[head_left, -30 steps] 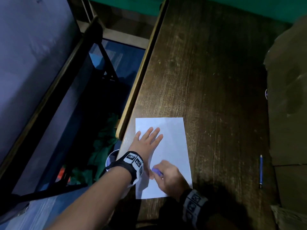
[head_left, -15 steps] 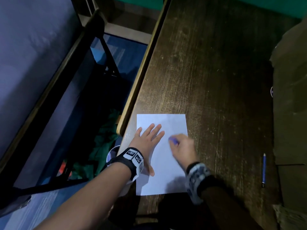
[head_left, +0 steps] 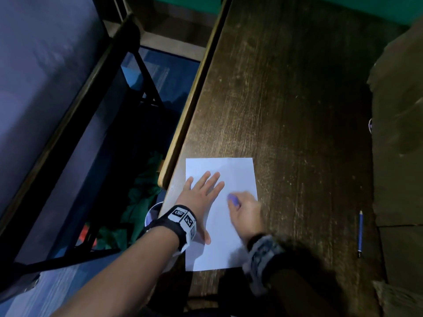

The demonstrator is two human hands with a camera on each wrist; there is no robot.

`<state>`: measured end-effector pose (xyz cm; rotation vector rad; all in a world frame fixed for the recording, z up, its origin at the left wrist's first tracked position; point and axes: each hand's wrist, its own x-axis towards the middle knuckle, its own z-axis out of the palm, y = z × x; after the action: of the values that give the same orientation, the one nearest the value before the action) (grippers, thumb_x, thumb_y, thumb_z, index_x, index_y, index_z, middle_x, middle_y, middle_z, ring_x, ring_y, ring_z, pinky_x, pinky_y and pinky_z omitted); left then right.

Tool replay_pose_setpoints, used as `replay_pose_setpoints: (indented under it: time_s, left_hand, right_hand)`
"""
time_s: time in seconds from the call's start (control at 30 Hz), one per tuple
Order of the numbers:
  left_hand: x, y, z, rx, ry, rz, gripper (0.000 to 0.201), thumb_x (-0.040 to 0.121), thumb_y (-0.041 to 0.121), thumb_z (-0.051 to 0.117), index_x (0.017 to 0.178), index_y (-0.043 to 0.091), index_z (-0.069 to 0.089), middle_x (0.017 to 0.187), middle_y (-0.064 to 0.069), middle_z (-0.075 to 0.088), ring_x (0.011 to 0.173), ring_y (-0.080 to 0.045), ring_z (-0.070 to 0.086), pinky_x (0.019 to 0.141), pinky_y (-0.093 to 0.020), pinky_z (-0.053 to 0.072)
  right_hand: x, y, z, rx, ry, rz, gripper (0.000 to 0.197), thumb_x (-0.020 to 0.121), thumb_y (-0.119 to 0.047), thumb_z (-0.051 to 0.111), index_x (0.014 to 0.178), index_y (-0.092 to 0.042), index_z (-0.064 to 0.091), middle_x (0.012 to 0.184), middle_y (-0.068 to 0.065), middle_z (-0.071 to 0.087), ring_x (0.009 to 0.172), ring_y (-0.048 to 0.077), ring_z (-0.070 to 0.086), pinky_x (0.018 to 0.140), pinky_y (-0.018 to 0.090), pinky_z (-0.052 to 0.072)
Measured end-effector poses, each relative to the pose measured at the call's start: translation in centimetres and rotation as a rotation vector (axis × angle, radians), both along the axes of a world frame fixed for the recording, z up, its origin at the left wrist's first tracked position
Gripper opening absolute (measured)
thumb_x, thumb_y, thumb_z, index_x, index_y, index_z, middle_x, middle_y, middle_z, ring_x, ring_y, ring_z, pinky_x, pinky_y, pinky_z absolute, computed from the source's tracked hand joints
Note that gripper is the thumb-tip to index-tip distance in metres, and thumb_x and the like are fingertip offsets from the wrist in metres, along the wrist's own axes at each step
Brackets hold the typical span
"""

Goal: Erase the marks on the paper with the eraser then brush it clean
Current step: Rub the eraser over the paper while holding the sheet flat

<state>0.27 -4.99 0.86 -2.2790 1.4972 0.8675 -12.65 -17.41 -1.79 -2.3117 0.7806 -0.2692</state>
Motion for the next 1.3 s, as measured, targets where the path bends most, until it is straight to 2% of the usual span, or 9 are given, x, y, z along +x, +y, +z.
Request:
replay_pose_setpoints:
  time_s: [0.2, 0.33, 0.43, 0.63, 0.83, 1.03, 1.13, 1.23, 1.3]
  left_hand:
    - [0.3, 0.1, -0.2, -0.033, 0.029, -0.013, 0.164, 0.048, 0.079, 0.084, 0.157, 0.021, -0.025, 0.162, -0.001, -0.037, 0.149, -0.026, -0.033, 0.123, -0.059, -0.003]
    - [0.3, 0.0, -0.1, -0.032, 0.009, -0.102, 0.166, 0.045, 0.077, 0.086, 0.158, 0.020, -0.022, 0.164, -0.002, -0.032, 0.151, -0.027, -0.028, 0.124, -0.057, -0.004]
    - [0.1, 0.0, -0.3, -0.029, -0.009, -0.127, 0.167, 0.044, 0.077, 0.086, 0.157, 0.020, -0.024, 0.164, -0.002, -0.032, 0.152, -0.028, -0.027, 0.124, -0.056, -0.003]
    - [-0.1, -0.2, -0.6, -0.020, -0.016, -0.105, 0.171, 0.042, 0.076, 0.088, 0.156, 0.021, -0.026, 0.162, -0.001, -0.036, 0.150, -0.027, -0.031, 0.123, -0.056, -0.005]
    - [-0.2, -0.3, -0.3, -0.002, -0.027, -0.113, 0.170, 0.043, 0.075, 0.088, 0.156, 0.020, -0.026, 0.163, -0.002, -0.034, 0.151, -0.028, -0.028, 0.124, -0.057, -0.002]
    - [-0.2, -0.6, -0.4, 0.045, -0.055, -0.131, 0.172, 0.042, 0.077, 0.087, 0.155, 0.021, -0.030, 0.161, -0.002, -0.039, 0.150, -0.028, -0.031, 0.124, -0.056, -0.003]
    - [0.1, -0.8, 0.4, 0.076, -0.053, -0.216, 0.168, 0.046, 0.066, 0.092, 0.156, 0.021, -0.026, 0.162, -0.005, -0.036, 0.152, -0.029, -0.026, 0.124, -0.055, 0.000]
    - [-0.3, -1.2, 2.1, 0.075, -0.026, -0.399, 0.132, 0.075, 0.034, 0.087, 0.161, 0.024, -0.012, 0.166, -0.009, -0.025, 0.155, -0.029, -0.016, 0.124, -0.053, 0.007]
    - [-0.7, -0.9, 2.6, 0.015, -0.038, -0.492, 0.106, 0.087, 0.019, 0.075, 0.162, 0.028, 0.001, 0.168, -0.011, -0.016, 0.155, -0.029, -0.011, 0.123, -0.051, 0.011]
  right_hand:
    - [-6.2, 4.3, 0.4, 0.103, 0.035, 0.424, 0.008, 0.082, -0.014, 0.072, 0.075, -0.012, 0.070, 0.070, 0.001, 0.060, 0.062, 0.013, 0.056, 0.060, 0.021, 0.046]
    - [-3.0, -1.2, 0.2, 0.048, 0.019, 0.115, 0.007, 0.082, -0.010, 0.073, 0.080, -0.017, 0.074, 0.073, -0.001, 0.063, 0.063, 0.012, 0.056, 0.065, 0.016, 0.044]
    - [-1.3, -3.9, 0.0, -0.028, -0.047, -0.097, 0.014, 0.082, 0.000, 0.072, 0.080, -0.013, 0.073, 0.076, -0.001, 0.063, 0.066, 0.016, 0.059, 0.069, 0.026, 0.048]
    - [-5.8, 2.1, 0.7, 0.112, 0.046, 0.462, 0.005, 0.092, -0.018, 0.063, 0.089, -0.020, 0.067, 0.078, -0.011, 0.045, 0.068, 0.007, 0.049, 0.070, 0.013, 0.038]
    - [-1.4, -2.7, -0.9, -0.068, -0.039, -0.050, 0.008, 0.086, -0.007, 0.071, 0.087, -0.015, 0.074, 0.079, 0.001, 0.063, 0.066, 0.013, 0.058, 0.069, 0.027, 0.051]
    - [-7.3, 4.3, -0.3, 0.138, 0.025, 0.435, 0.007, 0.089, -0.021, 0.066, 0.092, -0.017, 0.070, 0.077, -0.002, 0.057, 0.065, 0.008, 0.052, 0.067, 0.015, 0.044]
    - [-5.6, 1.1, 0.5, 0.147, -0.011, 0.278, 0.007, 0.085, -0.016, 0.072, 0.090, -0.020, 0.071, 0.079, -0.007, 0.058, 0.064, -0.003, 0.048, 0.066, 0.011, 0.041]
    - [-3.4, -2.3, 1.2, 0.018, -0.038, 0.191, 0.011, 0.087, -0.009, 0.071, 0.092, -0.018, 0.067, 0.107, -0.008, 0.061, 0.099, 0.000, 0.053, 0.088, 0.018, 0.043]
    - [-3.1, -3.7, 1.6, -0.004, 0.151, 0.237, 0.008, 0.093, -0.020, 0.065, 0.095, -0.027, 0.061, 0.138, -0.014, 0.049, 0.126, 0.003, 0.044, 0.104, 0.026, 0.038]
